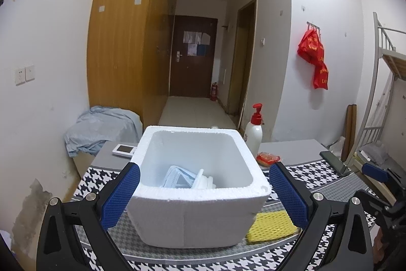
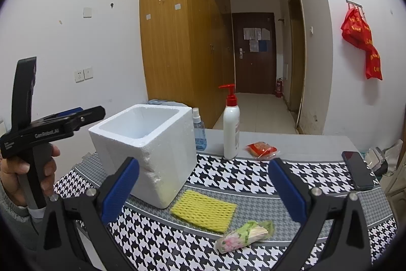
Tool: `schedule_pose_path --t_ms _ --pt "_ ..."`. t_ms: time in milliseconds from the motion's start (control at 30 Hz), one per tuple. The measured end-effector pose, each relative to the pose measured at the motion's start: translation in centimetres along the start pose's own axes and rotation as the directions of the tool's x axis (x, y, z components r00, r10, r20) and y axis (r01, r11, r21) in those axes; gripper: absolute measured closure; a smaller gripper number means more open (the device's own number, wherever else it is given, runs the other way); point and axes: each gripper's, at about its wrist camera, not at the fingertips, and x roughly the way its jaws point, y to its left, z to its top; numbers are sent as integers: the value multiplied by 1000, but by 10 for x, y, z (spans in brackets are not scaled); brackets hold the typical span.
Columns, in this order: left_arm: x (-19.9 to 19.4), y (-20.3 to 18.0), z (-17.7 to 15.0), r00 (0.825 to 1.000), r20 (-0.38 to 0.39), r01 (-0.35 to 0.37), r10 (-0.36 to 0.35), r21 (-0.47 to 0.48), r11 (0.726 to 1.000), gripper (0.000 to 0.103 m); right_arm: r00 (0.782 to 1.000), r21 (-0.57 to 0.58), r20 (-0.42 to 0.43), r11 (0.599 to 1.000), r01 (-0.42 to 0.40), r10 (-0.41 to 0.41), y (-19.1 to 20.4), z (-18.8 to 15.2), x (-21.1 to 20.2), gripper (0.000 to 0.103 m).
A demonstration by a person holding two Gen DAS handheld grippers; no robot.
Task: Organize soft objects
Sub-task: 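Move both grippers away from the box toward the yellow mesh sheet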
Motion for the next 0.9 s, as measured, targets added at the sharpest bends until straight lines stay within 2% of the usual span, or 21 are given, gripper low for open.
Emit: schedule_pose_path --t_ms 233,900 --pt "-22 0 -6 1000 29 7 -7 1 1000 1 1000 -5 3 1000 -1 1 3 -1 -6 0" --pt "-67 -18 -26 998 47 27 -30 49 998 1 999 -21 50 1000 -7 8 19 -6 -48 0"
